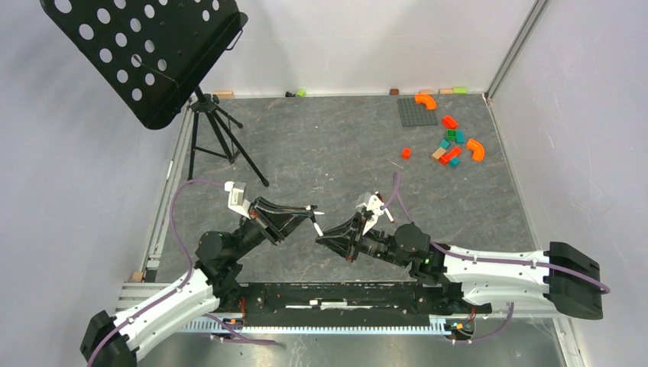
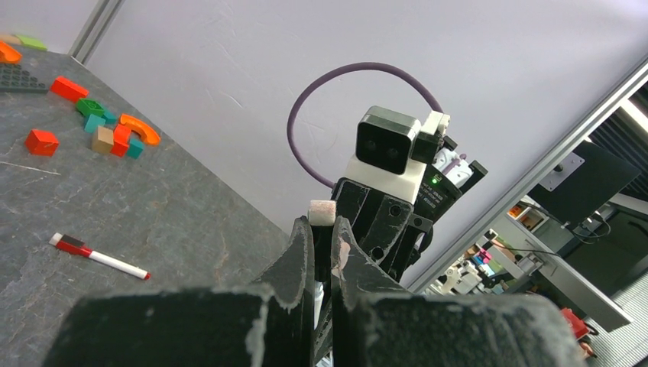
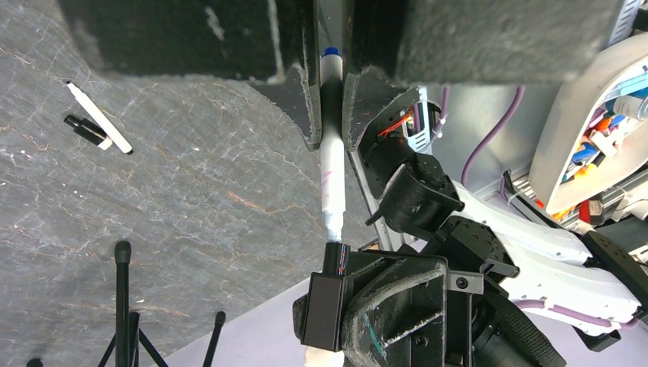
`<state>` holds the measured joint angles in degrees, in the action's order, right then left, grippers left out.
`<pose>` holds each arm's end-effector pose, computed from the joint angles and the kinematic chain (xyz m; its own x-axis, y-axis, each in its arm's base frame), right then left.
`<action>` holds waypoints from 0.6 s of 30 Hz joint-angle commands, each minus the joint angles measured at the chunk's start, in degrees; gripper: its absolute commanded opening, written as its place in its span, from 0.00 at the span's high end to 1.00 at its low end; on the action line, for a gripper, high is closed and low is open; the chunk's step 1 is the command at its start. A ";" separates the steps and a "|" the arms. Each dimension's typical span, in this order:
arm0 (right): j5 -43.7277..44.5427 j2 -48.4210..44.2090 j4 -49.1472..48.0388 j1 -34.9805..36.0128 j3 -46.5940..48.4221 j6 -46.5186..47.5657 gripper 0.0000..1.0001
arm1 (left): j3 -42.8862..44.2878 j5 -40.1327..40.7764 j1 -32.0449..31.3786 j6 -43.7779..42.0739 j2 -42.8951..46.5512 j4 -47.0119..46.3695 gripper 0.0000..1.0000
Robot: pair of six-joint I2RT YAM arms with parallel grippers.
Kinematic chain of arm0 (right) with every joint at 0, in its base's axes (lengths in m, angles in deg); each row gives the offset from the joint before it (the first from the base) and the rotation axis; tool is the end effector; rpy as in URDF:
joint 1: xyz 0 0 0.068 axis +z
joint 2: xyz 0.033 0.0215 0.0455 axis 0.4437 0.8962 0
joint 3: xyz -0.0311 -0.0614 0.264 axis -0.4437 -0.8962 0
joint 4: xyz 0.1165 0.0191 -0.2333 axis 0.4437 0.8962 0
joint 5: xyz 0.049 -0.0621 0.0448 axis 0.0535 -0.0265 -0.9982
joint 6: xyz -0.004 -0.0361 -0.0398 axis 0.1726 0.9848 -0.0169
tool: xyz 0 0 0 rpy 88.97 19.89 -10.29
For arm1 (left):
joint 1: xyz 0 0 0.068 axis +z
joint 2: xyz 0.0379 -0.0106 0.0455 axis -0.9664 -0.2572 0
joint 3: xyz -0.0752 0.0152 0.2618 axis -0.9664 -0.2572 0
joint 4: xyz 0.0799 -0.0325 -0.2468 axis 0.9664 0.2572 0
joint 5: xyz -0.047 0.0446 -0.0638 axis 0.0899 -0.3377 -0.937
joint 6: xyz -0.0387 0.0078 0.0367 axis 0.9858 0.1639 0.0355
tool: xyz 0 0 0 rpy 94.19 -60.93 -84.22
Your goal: Insert the pens into the pen caps
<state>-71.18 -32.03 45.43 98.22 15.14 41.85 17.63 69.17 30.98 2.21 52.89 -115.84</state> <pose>0.0714 0.2133 0.2586 -0.3701 0.2254 -0.9012 -0.8609 0.2814 0.4239 0.0922 -0.1022 0.2599 -0.4554 -0.6124 -0.6462 0.7747 0.0850 -0.6266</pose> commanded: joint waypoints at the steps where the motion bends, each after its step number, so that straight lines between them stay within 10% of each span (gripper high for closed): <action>1: 1.98 -1.20 -1.15 0.11 3.15 1.55 1.00 | -0.12 0.27 -0.24 -0.23 0.57 1.34 0.98; 18: 3.41 -1.15 0.85 0.10 4.41 2.70 1.00 | -0.36 0.24 -0.27 -0.16 -1.17 -0.06 0.98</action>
<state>-69.37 -32.86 48.70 98.24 16.23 43.32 17.60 70.11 30.94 2.21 52.73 -113.85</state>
